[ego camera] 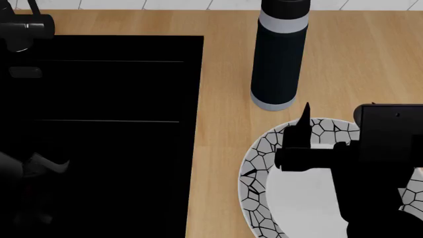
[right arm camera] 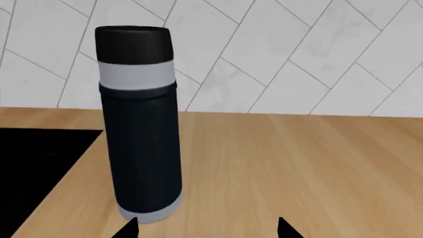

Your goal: Pick the cherry from the sink and place it on the plate located on the counter

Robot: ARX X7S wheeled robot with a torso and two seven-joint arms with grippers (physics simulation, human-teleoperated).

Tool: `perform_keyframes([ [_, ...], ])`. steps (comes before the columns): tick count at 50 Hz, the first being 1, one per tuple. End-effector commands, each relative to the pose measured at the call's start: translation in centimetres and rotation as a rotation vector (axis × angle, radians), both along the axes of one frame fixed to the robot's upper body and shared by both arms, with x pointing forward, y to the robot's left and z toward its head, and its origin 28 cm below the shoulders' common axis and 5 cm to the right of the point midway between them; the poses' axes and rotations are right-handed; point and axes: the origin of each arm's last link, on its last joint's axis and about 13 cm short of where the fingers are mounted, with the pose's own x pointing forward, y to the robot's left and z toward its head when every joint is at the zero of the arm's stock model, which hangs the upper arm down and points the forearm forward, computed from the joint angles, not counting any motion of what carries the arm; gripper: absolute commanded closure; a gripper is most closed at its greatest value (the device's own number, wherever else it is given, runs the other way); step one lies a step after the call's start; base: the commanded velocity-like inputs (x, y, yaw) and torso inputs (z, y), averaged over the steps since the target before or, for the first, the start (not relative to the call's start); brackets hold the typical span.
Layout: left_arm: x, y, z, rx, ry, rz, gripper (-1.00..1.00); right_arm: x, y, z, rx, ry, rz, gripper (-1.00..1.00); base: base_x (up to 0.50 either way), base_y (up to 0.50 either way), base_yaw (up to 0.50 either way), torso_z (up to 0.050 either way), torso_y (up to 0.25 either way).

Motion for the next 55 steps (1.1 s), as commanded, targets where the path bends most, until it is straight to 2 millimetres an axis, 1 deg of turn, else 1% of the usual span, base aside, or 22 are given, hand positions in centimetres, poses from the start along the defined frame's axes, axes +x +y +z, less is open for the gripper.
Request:
perform_keyframes([
  [1, -0.5, -0.3, 2.0, -0.054, -0.080, -0.025, 1.00, 0.0, 0.1, 0.3, 0.003, -0.007, 0.005, -1.00, 0.00, 0.00, 0.00, 0.000, 0.000],
  [8, -1.4, -0.4, 3.8, -0.095, -0.130, -0.057, 1.00, -0.2, 0.0, 0.8, 0.002, -0.016, -0.001, -1.00, 0.00, 0.00, 0.00, 0.000, 0.000],
  [18, -2.0, -0.8, 5.1, -0.188, -0.209, -0.081, 1.00, -0.4, -0.1, 0.6, 0.009, -0.024, -0.002, -1.00, 0.00, 0.00, 0.00, 0.000, 0.000],
  [26, -2.7, -1.1, 6.1, -0.251, -0.247, -0.138, 1.00, -1.0, -0.5, 1.3, 0.017, -0.043, -0.015, -1.00, 0.00, 0.00, 0.00, 0.000, 0.000],
  [27, -2.8, -1.2, 6.4, -0.283, -0.263, -0.141, 1.00, -1.1, -0.6, 1.5, 0.019, -0.048, -0.017, -1.00, 0.00, 0.00, 0.00, 0.000, 0.000],
  [35, -3.6, -1.5, 6.5, -0.299, -0.272, -0.204, 1.00, -1.9, -1.5, 2.6, 0.030, -0.080, -0.050, -1.00, 0.00, 0.00, 0.00, 0.000, 0.000],
  [42, -4.1, -2.2, 7.4, -0.348, -0.305, -0.270, 1.00, -2.9, -2.4, 3.9, 0.035, -0.111, -0.086, -1.00, 0.00, 0.00, 0.00, 0.000, 0.000],
  [55, -4.4, -2.9, 8.5, -0.378, -0.335, -0.326, 1.00, -4.0, -3.5, 4.4, 0.040, -0.128, -0.126, -1.00, 0.00, 0.00, 0.00, 0.000, 0.000],
])
